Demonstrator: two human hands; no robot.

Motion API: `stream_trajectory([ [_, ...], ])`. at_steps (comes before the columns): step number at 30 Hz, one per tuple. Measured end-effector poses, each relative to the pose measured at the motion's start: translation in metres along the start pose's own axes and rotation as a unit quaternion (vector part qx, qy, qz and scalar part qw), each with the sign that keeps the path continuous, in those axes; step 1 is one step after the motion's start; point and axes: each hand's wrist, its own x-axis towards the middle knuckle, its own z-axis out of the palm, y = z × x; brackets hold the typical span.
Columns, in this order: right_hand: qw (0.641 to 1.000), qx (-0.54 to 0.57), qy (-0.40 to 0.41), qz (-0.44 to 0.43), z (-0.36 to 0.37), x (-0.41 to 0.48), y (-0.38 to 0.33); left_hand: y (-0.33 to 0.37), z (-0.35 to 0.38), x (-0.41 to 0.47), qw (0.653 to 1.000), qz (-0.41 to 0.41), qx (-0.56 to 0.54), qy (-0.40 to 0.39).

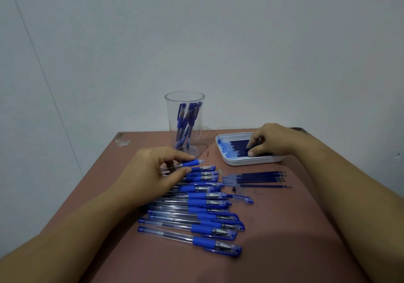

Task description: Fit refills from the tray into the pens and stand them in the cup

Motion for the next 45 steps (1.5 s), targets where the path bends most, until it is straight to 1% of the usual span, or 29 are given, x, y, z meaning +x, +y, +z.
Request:
stream_trajectory([
  [6,1.000,-0.005,-0.012,-0.010,-0.001,0.000,0.000,0.002,0.000,0.000,1.000,-0.002,-0.001,0.002],
  [10,0.998,-0.043,-0.029,-0.018,-0.002,0.000,-0.001,0.001,0.001,0.000,1.000,0.001,0.001,0.000],
  [24,1.000,-0.016,0.004,-0.016,0.002,-0.003,-0.004,0.004,-0.001,0.001,1.000,0.002,-0.002,0.005],
  [27,0.999,0.002,0.034,-0.035,0.000,-0.009,-0.009,0.003,-0.001,0.001,1.000,0.000,-0.005,0.000],
  [30,0.994,0.042,0.072,-0.075,-0.007,-0.025,-0.026,0.003,-0.001,0.000,1.000,-0.002,-0.004,0.001],
  [35,0.976,0.109,0.109,-0.152,-0.022,-0.071,-0.063,0.005,-0.002,0.000,1.000,0.010,-0.007,0.010],
  [39,0.961,0.127,0.147,-0.195,-0.013,-0.097,-0.075,0.007,-0.002,0.000,0.999,0.016,-0.028,0.018],
  [42,0.948,0.142,0.195,-0.207,0.007,-0.102,-0.074,0.008,-0.002,0.000,0.999,0.017,-0.026,0.022],
  [45,0.943,0.148,0.216,-0.204,0.018,-0.101,-0.071,0.009,-0.002,0.000,0.999,0.017,-0.026,0.025],
])
